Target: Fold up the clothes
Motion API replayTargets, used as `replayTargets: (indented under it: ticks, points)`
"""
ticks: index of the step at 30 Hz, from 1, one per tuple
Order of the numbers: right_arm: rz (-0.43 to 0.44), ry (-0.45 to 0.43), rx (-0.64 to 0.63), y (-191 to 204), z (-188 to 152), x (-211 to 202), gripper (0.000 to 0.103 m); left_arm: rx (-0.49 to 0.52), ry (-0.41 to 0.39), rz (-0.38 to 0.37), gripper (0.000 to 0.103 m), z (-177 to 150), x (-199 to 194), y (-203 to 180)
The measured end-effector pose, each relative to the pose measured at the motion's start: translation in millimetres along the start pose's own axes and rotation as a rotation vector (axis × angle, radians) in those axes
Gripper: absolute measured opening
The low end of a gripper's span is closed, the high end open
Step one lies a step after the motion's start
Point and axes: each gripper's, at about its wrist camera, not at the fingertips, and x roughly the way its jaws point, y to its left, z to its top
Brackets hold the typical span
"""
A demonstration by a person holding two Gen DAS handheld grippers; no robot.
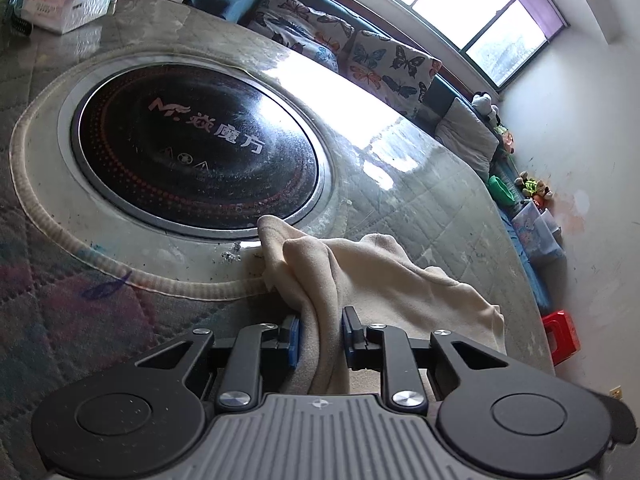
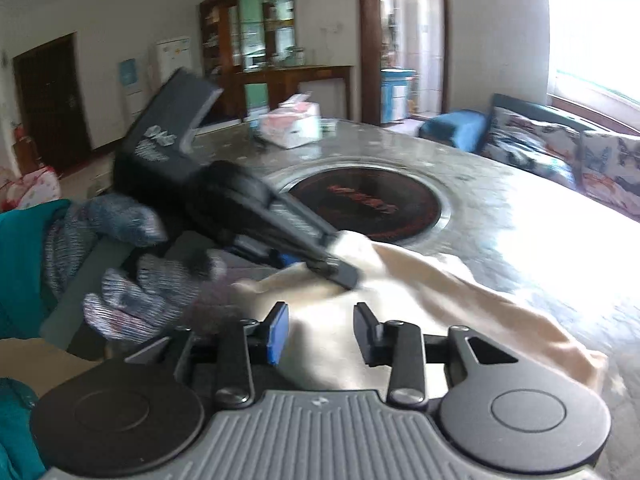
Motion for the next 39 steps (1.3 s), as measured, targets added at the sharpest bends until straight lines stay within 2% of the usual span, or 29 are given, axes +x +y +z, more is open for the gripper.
replayTargets:
  ticks: [5,7,12,15,18,22,24,27,29,31,32,36,39]
  points:
    - [-0.094,-0.007,0.106,-34,-8,-13,0.047,0.032,-0.008,0.018,0.023,-2,1,-5]
    - [-0.150,-0.003,0.137,-48,-13,-14,0.056,0.042,-0.011,0.022,0.023,-3,1,-6]
    - [-0.280,0.009,0.262,-88,-30,-18,0.060,0.084,-0.023,0.037,0.024,-6,1,-10]
    - [-0.327,0.007,0.339,-112,-41,-16,0.060,0.102,-0.029,0.044,0.024,-7,2,-13]
    - [-0.354,0.002,0.400,-130,-51,-17,0.061,0.102,-0.028,0.044,0.024,-7,2,-12]
    - [-0.349,-0.006,0.487,-152,-61,-18,0.060,0.114,-0.033,0.050,0.024,-8,3,-14]
    - [-0.344,-0.010,0.491,-156,-61,-16,0.060,0.120,-0.035,0.055,0.025,-8,3,-15]
    - [-0.332,-0.015,0.496,-160,-60,-12,0.057,0.121,-0.038,0.057,0.025,-9,3,-16]
    - [-0.321,-0.023,0.500,-163,-60,-11,0.047,0.121,-0.038,0.056,0.025,-9,2,-15]
    - [-0.292,-0.033,0.541,-168,-60,-11,0.029,0.119,-0.038,0.056,0.025,-9,2,-15]
    - [-0.290,-0.034,0.543,-167,-60,-12,0.024,0.120,-0.038,0.057,0.025,-9,2,-15]
    - [-0.279,-0.051,0.553,-166,-60,-19,0.019,0.121,-0.039,0.055,0.025,-9,2,-14]
    - [-0.291,-0.055,0.576,-168,-64,-23,0.025,0.124,-0.039,0.053,0.025,-9,2,-14]
